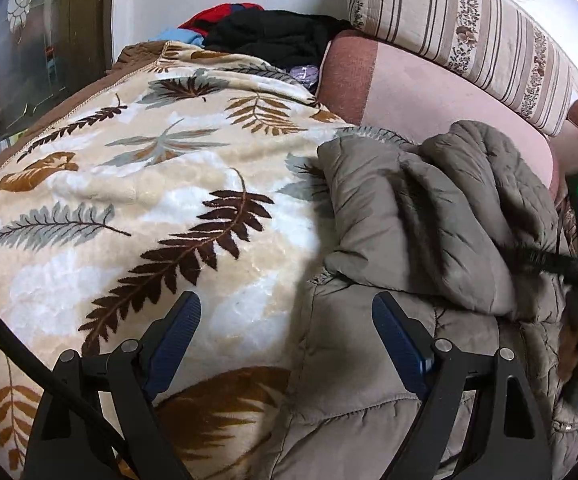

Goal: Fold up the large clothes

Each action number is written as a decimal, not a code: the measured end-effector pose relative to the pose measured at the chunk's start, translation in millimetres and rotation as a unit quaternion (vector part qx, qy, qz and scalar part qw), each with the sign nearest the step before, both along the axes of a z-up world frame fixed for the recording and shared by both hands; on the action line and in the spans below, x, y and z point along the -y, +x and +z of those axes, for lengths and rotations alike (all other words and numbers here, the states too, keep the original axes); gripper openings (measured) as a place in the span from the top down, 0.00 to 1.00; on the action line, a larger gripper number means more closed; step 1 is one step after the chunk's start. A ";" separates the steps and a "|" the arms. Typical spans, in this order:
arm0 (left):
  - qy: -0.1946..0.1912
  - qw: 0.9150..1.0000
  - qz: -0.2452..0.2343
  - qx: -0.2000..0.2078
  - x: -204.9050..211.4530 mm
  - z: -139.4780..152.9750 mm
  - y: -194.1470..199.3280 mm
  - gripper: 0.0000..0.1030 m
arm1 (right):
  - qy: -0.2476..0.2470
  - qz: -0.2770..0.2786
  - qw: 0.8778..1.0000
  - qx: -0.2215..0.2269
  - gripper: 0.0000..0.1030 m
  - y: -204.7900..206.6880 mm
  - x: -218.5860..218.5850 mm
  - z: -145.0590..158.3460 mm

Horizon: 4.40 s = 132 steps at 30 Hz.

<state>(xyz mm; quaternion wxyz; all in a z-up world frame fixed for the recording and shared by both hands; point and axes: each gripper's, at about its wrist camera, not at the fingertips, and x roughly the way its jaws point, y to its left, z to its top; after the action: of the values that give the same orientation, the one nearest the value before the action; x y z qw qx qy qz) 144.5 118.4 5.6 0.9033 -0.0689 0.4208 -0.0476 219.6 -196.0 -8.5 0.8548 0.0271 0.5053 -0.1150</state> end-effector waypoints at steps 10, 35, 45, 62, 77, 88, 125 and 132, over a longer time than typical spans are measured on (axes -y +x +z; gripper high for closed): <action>0.008 1.000 -0.003 0.001 1.6 -2.5 -2.7 0.16 | -0.044 0.018 0.994 0.099 0.40 -74.5 -11.9 53.0; 0.084 0.991 -0.015 0.105 79.9 77.3 -130.2 0.16 | -0.023 -0.087 0.985 0.148 0.23 -376.7 104.0 54.4; 0.106 0.984 -0.048 0.138 122.4 100.1 -163.8 0.16 | 0.008 -0.097 0.982 0.163 0.23 -389.4 122.6 31.6; 0.104 0.989 -0.044 0.093 109.9 81.2 -167.0 0.16 | -0.017 -0.089 0.983 0.161 0.23 -380.2 115.6 7.0; 0.089 0.992 -0.036 0.077 98.1 68.2 -159.4 0.16 | -0.042 -0.084 0.983 0.156 0.23 -377.1 106.4 6.2; 0.083 0.994 -0.031 0.070 89.6 62.9 -152.9 0.16 | -0.051 -0.081 0.984 0.151 0.23 -374.6 102.5 5.1; 0.093 0.986 0.127 0.057 -48.0 97.8 -179.9 0.15 | 0.066 0.195 0.953 0.221 0.23 -295.9 -45.5 85.9; 0.046 0.997 0.065 -0.003 -34.1 54.5 -149.6 0.15 | 0.033 -0.001 0.985 0.167 0.21 -323.0 94.3 52.0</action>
<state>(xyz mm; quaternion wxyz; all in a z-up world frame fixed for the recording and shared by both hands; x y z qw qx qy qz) -5.2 152.5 60.1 0.9054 -0.0544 0.4199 0.0305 -103.4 -290.3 43.5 0.9259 0.0744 0.3586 -0.0931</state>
